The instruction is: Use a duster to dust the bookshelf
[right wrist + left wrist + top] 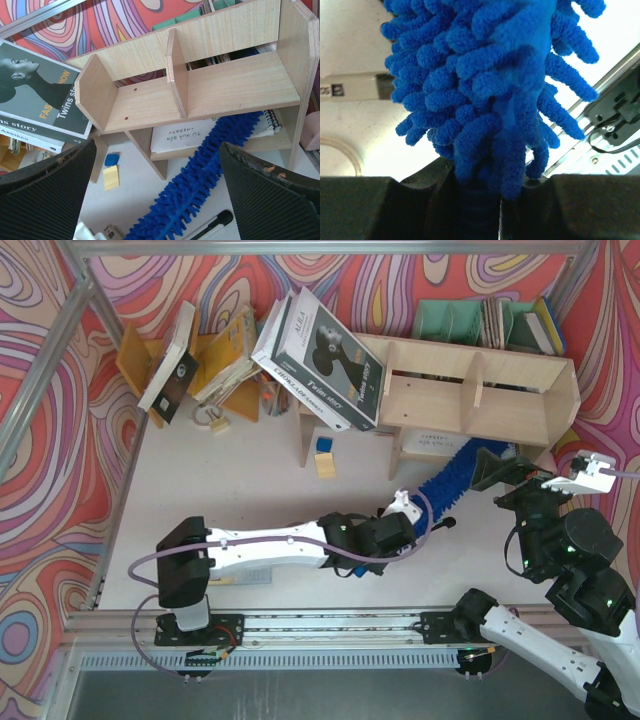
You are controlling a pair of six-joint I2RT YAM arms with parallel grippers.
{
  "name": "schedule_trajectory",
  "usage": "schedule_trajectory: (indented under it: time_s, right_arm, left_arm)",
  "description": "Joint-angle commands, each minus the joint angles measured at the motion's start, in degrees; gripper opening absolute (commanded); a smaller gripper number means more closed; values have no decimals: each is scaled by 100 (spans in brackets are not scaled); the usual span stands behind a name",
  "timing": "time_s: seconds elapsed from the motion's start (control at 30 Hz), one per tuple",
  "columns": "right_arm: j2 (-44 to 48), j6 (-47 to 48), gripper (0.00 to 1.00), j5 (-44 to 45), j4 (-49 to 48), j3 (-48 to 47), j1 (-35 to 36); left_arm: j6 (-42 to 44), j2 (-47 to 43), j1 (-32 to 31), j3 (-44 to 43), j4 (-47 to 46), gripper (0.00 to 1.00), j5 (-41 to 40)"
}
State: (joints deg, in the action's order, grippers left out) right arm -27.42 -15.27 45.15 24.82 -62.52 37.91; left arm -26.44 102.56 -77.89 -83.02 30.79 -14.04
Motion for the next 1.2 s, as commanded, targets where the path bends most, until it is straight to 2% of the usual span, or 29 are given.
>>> schedule_trajectory:
  time_s: [0.0,0.23,0.97,1.17]
  right_arm:
    - [-41,16,99,42,-81,-31,24]
    - [-92,9,99,18,-98,-50,26]
    - [-40,-3,99,56,-56,-12,23]
    - [-17,-19,99,65,-16,-14,22]
  left_arm:
    - [-162,-693,214,545,-270,0,-481]
    - [-191,-1076,340,884,-454,0,-783]
    - [760,-22,-213,153,-331,0,261]
    - [929,48,-328,50,-233,0,196]
